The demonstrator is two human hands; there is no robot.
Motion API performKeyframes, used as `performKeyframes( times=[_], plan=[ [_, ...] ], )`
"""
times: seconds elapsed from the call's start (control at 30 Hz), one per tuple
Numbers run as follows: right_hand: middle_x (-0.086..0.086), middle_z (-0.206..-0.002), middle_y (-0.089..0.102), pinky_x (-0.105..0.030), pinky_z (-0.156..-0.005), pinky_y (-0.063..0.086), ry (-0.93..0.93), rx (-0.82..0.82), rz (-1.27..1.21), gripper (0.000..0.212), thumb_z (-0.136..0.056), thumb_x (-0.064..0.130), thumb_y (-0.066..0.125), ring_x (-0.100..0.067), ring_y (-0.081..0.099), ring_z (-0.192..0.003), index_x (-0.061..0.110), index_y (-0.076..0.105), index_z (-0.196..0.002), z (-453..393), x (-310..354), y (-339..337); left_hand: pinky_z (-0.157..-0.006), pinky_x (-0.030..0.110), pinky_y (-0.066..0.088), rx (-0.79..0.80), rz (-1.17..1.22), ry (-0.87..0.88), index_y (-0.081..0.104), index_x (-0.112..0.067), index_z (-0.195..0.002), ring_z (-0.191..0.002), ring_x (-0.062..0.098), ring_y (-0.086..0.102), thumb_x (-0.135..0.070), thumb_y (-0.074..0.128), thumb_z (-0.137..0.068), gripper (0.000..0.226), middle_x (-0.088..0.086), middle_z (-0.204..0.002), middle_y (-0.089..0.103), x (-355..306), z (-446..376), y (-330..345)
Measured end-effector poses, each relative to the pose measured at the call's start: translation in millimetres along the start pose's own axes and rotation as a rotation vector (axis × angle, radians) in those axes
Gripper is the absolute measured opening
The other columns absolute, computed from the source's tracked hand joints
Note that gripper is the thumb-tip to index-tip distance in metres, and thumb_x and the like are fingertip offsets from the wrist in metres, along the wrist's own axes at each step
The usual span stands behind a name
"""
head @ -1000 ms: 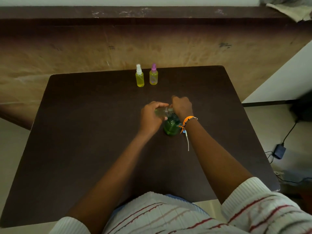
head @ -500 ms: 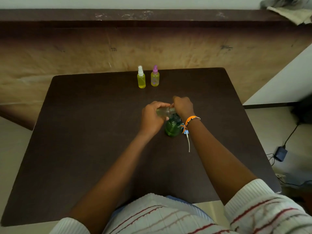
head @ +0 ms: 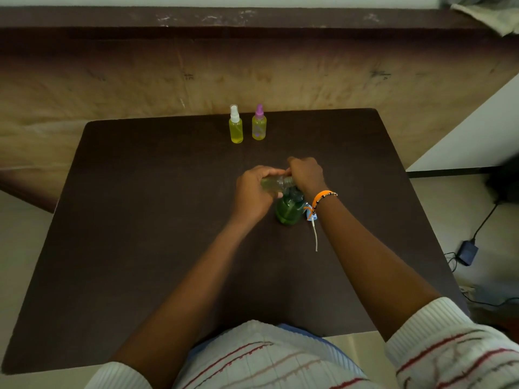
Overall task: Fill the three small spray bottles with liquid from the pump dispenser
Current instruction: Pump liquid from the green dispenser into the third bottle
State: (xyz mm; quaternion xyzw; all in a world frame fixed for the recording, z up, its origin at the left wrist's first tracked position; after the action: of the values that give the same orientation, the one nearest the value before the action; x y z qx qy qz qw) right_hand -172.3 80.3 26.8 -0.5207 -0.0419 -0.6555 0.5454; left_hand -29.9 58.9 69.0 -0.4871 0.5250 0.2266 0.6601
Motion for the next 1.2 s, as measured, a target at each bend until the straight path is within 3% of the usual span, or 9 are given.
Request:
performKeyframes(
  times=[0.13, 0.3, 0.4, 0.7, 0.8, 0.9, 1.0, 1.07, 1.2],
  plan=[
    [-0.015, -0.11, 0.068, -0.036, -0.087, 0.048, 0.006, 0.003, -0.015, 0.03, -0.086, 0.029, 0.049, -0.032, 0.061, -0.099, 0.009, 0.071, -0.089, -2, -2, 0, -0.072, 0.002, 0.041, 0.003, 0.006, 0.016, 0.07, -0.012, -0.102, -0.086, 0.008, 0.058, 0.009, 0.073, -0.059, 0.048, -0.005, -0.094, 0.061, -1, 0, 0],
    [-0.017, -0.118, 0.065, -0.032, -0.081, 0.042, 0.011, -0.045, -0.028, 0.041, -0.088, 0.033, 0.048, -0.034, 0.06, -0.106, 0.004, 0.068, -0.11, -5, -5, -1, -0.075, 0.01, 0.045, 0.0, 0.014, 0.01, 0.07, -0.012, -0.103, -0.088, 0.009, 0.059, 0.01, 0.073, -0.059, 0.049, -0.005, -0.095, 0.062, 3, 0, 2],
    [-0.016, -0.118, 0.064, -0.032, -0.082, 0.042, 0.012, -0.066, -0.025, 0.041, -0.09, 0.032, 0.048, -0.035, 0.059, -0.106, 0.003, 0.068, -0.109, -6, -7, 0, -0.077, 0.015, 0.046, 0.011, 0.009, 0.0, 0.07, -0.012, -0.103, -0.089, 0.011, 0.06, 0.009, 0.074, -0.058, 0.049, -0.004, -0.096, 0.063, 6, -1, 3],
    [-0.017, -0.114, 0.067, -0.032, -0.081, 0.044, 0.006, -0.024, -0.024, 0.04, -0.087, 0.033, 0.048, -0.034, 0.06, -0.103, 0.004, 0.07, -0.104, -5, -5, 1, -0.072, -0.001, 0.04, 0.019, 0.002, 0.007, 0.069, -0.01, -0.105, -0.089, 0.008, 0.058, 0.01, 0.074, -0.06, 0.05, -0.001, -0.098, 0.064, 3, -1, 2],
    [-0.017, -0.111, 0.068, -0.04, -0.09, 0.05, 0.02, 0.013, -0.037, 0.029, -0.084, 0.032, 0.051, -0.035, 0.063, -0.102, 0.012, 0.071, -0.082, -3, -2, 2, -0.071, 0.0, 0.04, 0.023, 0.008, 0.022, 0.069, -0.011, -0.105, -0.087, 0.007, 0.058, 0.01, 0.074, -0.06, 0.051, -0.004, -0.095, 0.062, -2, 0, 0],
    [-0.016, -0.106, 0.067, -0.039, -0.084, 0.049, 0.03, 0.034, -0.038, 0.026, -0.085, 0.031, 0.052, -0.033, 0.063, -0.097, 0.016, 0.062, -0.067, -3, -1, 2, -0.073, 0.003, 0.042, 0.027, -0.004, 0.034, 0.069, -0.012, -0.106, -0.087, 0.008, 0.059, 0.008, 0.074, -0.059, 0.051, -0.005, -0.094, 0.061, -3, -2, -1],
    [-0.015, -0.106, 0.065, -0.034, -0.079, 0.046, 0.027, 0.015, -0.046, 0.03, -0.087, 0.03, 0.05, -0.031, 0.06, -0.094, 0.008, 0.07, -0.087, -5, -4, 0, -0.078, 0.013, 0.045, 0.03, 0.009, 0.015, 0.069, -0.012, -0.106, -0.089, 0.012, 0.06, 0.008, 0.075, -0.06, 0.051, -0.004, -0.095, 0.062, -2, -1, 0],
    [-0.014, -0.11, 0.066, -0.035, -0.083, 0.047, 0.016, -0.017, -0.034, 0.041, -0.086, 0.035, 0.048, -0.031, 0.061, -0.098, 0.005, 0.07, -0.105, -5, -6, 0, -0.077, 0.01, 0.044, 0.022, 0.004, 0.01, 0.069, -0.012, -0.105, -0.088, 0.01, 0.059, 0.009, 0.074, -0.059, 0.051, -0.005, -0.094, 0.061, 1, -1, 1],
    [-0.014, -0.109, 0.068, -0.034, -0.083, 0.046, -0.008, -0.051, -0.011, 0.045, -0.084, 0.038, 0.045, -0.033, 0.061, -0.099, 0.006, 0.071, -0.103, -3, -6, 2, -0.075, 0.008, 0.043, 0.013, 0.001, -0.019, 0.07, -0.011, -0.104, -0.089, 0.01, 0.059, 0.009, 0.074, -0.059, 0.05, -0.002, -0.096, 0.064, 5, 0, 3]
  ],
)
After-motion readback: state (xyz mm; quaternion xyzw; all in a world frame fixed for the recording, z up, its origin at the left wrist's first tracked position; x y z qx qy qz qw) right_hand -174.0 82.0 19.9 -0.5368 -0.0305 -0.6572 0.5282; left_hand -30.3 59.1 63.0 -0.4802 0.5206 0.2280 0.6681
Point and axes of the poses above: each hand's wrist, its own z-axis away from the middle knuckle, its own y-axis out of the palm, x = y × z, the point moved 7 cm from there along -z, towards the middle knuckle
